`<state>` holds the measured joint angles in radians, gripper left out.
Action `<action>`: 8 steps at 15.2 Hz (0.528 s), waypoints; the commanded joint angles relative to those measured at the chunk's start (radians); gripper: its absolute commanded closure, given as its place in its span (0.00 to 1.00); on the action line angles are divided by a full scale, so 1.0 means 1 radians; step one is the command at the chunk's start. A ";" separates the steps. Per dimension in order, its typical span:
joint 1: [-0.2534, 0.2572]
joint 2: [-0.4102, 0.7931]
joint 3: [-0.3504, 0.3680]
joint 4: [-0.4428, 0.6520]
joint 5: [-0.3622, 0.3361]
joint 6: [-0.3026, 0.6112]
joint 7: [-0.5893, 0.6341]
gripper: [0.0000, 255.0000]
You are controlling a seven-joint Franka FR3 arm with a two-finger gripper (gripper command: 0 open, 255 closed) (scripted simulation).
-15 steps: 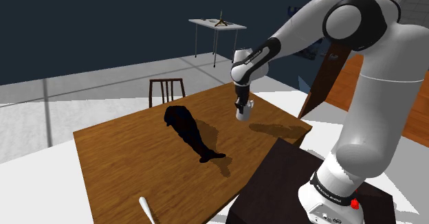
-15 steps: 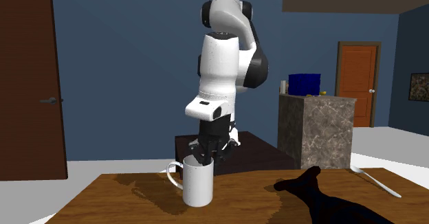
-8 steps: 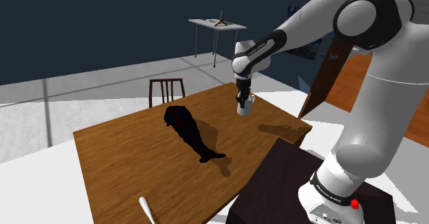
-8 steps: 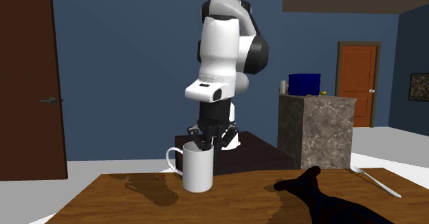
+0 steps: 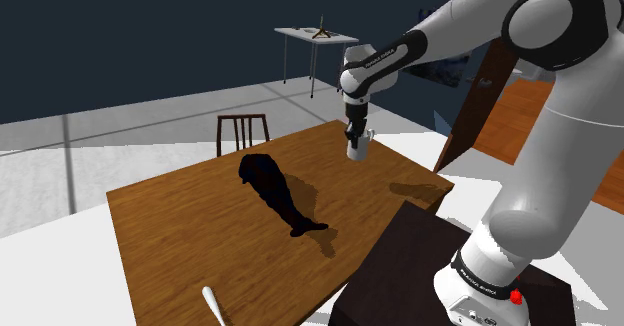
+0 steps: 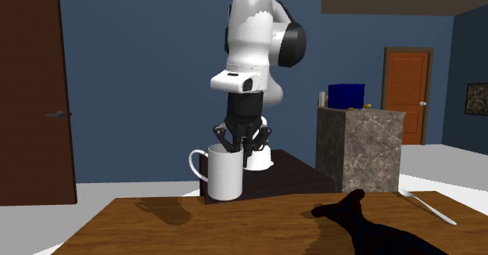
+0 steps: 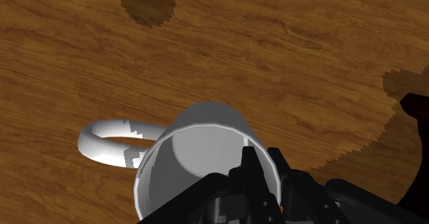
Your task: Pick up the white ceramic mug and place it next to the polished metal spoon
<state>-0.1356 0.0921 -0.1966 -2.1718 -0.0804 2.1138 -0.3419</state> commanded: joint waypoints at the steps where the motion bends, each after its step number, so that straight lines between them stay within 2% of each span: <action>1: 0.001 -0.016 0.000 0.012 -0.002 -0.028 0.001 1.00; 6: 0.002 -0.045 0.001 0.037 -0.006 -0.082 0.001 1.00; 8: 0.027 -0.074 0.023 0.002 -0.005 -0.079 0.048 1.00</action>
<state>-0.1190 0.0241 -0.1831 -2.1619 -0.0869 2.0345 -0.3138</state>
